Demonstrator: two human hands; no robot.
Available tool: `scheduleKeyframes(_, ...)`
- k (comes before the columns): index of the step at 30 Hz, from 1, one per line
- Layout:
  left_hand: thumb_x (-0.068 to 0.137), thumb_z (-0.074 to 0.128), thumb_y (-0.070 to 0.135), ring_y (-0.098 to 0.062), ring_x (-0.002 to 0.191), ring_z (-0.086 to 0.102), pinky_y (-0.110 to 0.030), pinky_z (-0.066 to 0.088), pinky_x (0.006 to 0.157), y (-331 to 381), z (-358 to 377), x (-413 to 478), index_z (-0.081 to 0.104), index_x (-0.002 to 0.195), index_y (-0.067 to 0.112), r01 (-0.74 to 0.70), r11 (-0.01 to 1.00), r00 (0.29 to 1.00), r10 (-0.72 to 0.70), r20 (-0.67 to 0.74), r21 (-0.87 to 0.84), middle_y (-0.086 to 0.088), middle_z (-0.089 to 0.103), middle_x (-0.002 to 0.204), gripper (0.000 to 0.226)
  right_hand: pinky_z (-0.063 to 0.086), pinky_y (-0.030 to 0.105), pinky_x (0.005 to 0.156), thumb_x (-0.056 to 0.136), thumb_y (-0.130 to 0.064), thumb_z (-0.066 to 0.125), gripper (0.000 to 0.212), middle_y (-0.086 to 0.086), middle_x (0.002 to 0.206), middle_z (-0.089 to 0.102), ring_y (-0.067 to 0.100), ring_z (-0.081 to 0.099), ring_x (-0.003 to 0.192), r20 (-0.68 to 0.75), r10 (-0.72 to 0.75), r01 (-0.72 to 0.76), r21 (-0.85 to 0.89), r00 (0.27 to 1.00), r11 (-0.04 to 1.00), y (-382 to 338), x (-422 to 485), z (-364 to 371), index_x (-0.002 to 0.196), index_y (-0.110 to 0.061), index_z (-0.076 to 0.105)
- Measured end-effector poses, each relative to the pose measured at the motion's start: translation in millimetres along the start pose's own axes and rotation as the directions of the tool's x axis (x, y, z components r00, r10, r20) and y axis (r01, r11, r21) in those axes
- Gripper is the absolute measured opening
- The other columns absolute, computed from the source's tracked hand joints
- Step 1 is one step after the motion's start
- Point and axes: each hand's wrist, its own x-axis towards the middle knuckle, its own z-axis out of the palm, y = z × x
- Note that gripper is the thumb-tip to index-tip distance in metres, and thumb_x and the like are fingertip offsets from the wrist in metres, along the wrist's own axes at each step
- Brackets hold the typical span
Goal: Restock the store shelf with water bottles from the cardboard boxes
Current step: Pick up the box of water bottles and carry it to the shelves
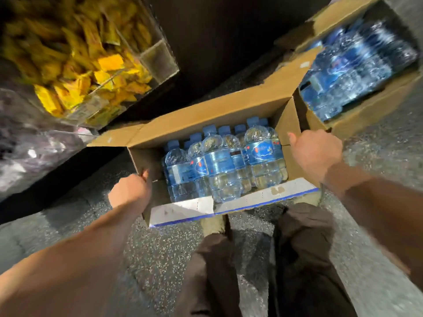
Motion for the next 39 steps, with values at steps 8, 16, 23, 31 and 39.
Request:
scheduleKeyframes(8, 0.097, 0.028, 0.052, -0.038, 0.093, 0.062, -0.035, 0.038, 0.069, 8, -86, -24, 0.066, 0.099, 0.002, -0.161, 0.983, 0.982, 0.168, -0.084, 0.085, -0.022, 0.066, 0.100, 0.062, 0.025, 0.026, 0.049, 0.093, -0.042, 0.050, 0.052, 0.018, 0.060, 0.060, 0.033, 0.062, 0.055, -0.068, 0.246, -0.244, 0.036, 0.967, 0.969, 35, -82, -63, 0.061, -0.003, 0.064)
scheduleKeyframes(16, 0.098, 0.020, 0.053, -0.036, 0.096, 0.060, -0.036, 0.040, 0.073, 55, -135, -87, 0.065, 0.105, 0.003, -0.395, 0.894, 0.904, 0.419, -0.084, 0.212, -0.020, 0.064, 0.104, 0.067, 0.029, 0.024, 0.047, 0.099, -0.048, 0.027, 0.060, 0.010, 0.063, 0.058, 0.027, 0.059, 0.063, 0.031, 0.449, -0.450, 0.074, 0.893, 0.890, 106, -191, -86, 0.074, -0.007, 0.063)
scheduleKeyframes(23, 0.097, 0.021, 0.056, -0.018, 0.055, 0.047, -0.028, 0.034, 0.054, 127, -138, -178, 0.064, 0.085, 0.012, -0.577, 0.738, 0.751, 0.648, -0.128, 0.351, -0.002, 0.052, 0.064, 0.063, 0.039, 0.032, 0.061, 0.098, -0.048, 0.032, 0.054, 0.012, 0.084, 0.067, 0.030, 0.065, 0.082, 0.115, 0.698, -0.707, 0.157, 0.707, 0.690, 180, -316, -64, 0.093, -0.008, 0.067)
scheduleKeyframes(31, 0.095, 0.023, 0.059, -0.032, 0.091, 0.063, -0.032, 0.039, 0.068, 202, -102, -325, 0.068, 0.101, 0.012, -0.694, 0.468, 0.501, 0.860, -0.100, 0.547, -0.013, 0.067, 0.094, 0.065, 0.048, 0.036, 0.068, 0.097, -0.043, 0.040, 0.046, 0.018, 0.097, 0.068, 0.036, 0.066, 0.090, 0.144, 0.868, -0.858, 0.292, 0.475, 0.422, 247, -507, -20, 0.096, -0.006, 0.067)
scheduleKeyframes(39, 0.096, 0.024, 0.057, -0.035, 0.100, 0.062, -0.036, 0.041, 0.072, 248, -47, -481, 0.066, 0.104, 0.011, -0.764, 0.145, 0.257, 0.962, 0.091, 0.629, -0.018, 0.066, 0.107, 0.064, 0.050, 0.036, 0.075, 0.098, -0.040, 0.040, 0.041, 0.015, 0.105, 0.068, 0.033, 0.065, 0.098, 0.263, 0.926, -0.947, 0.244, 0.270, 0.207, 292, -668, 8, 0.105, -0.009, 0.066)
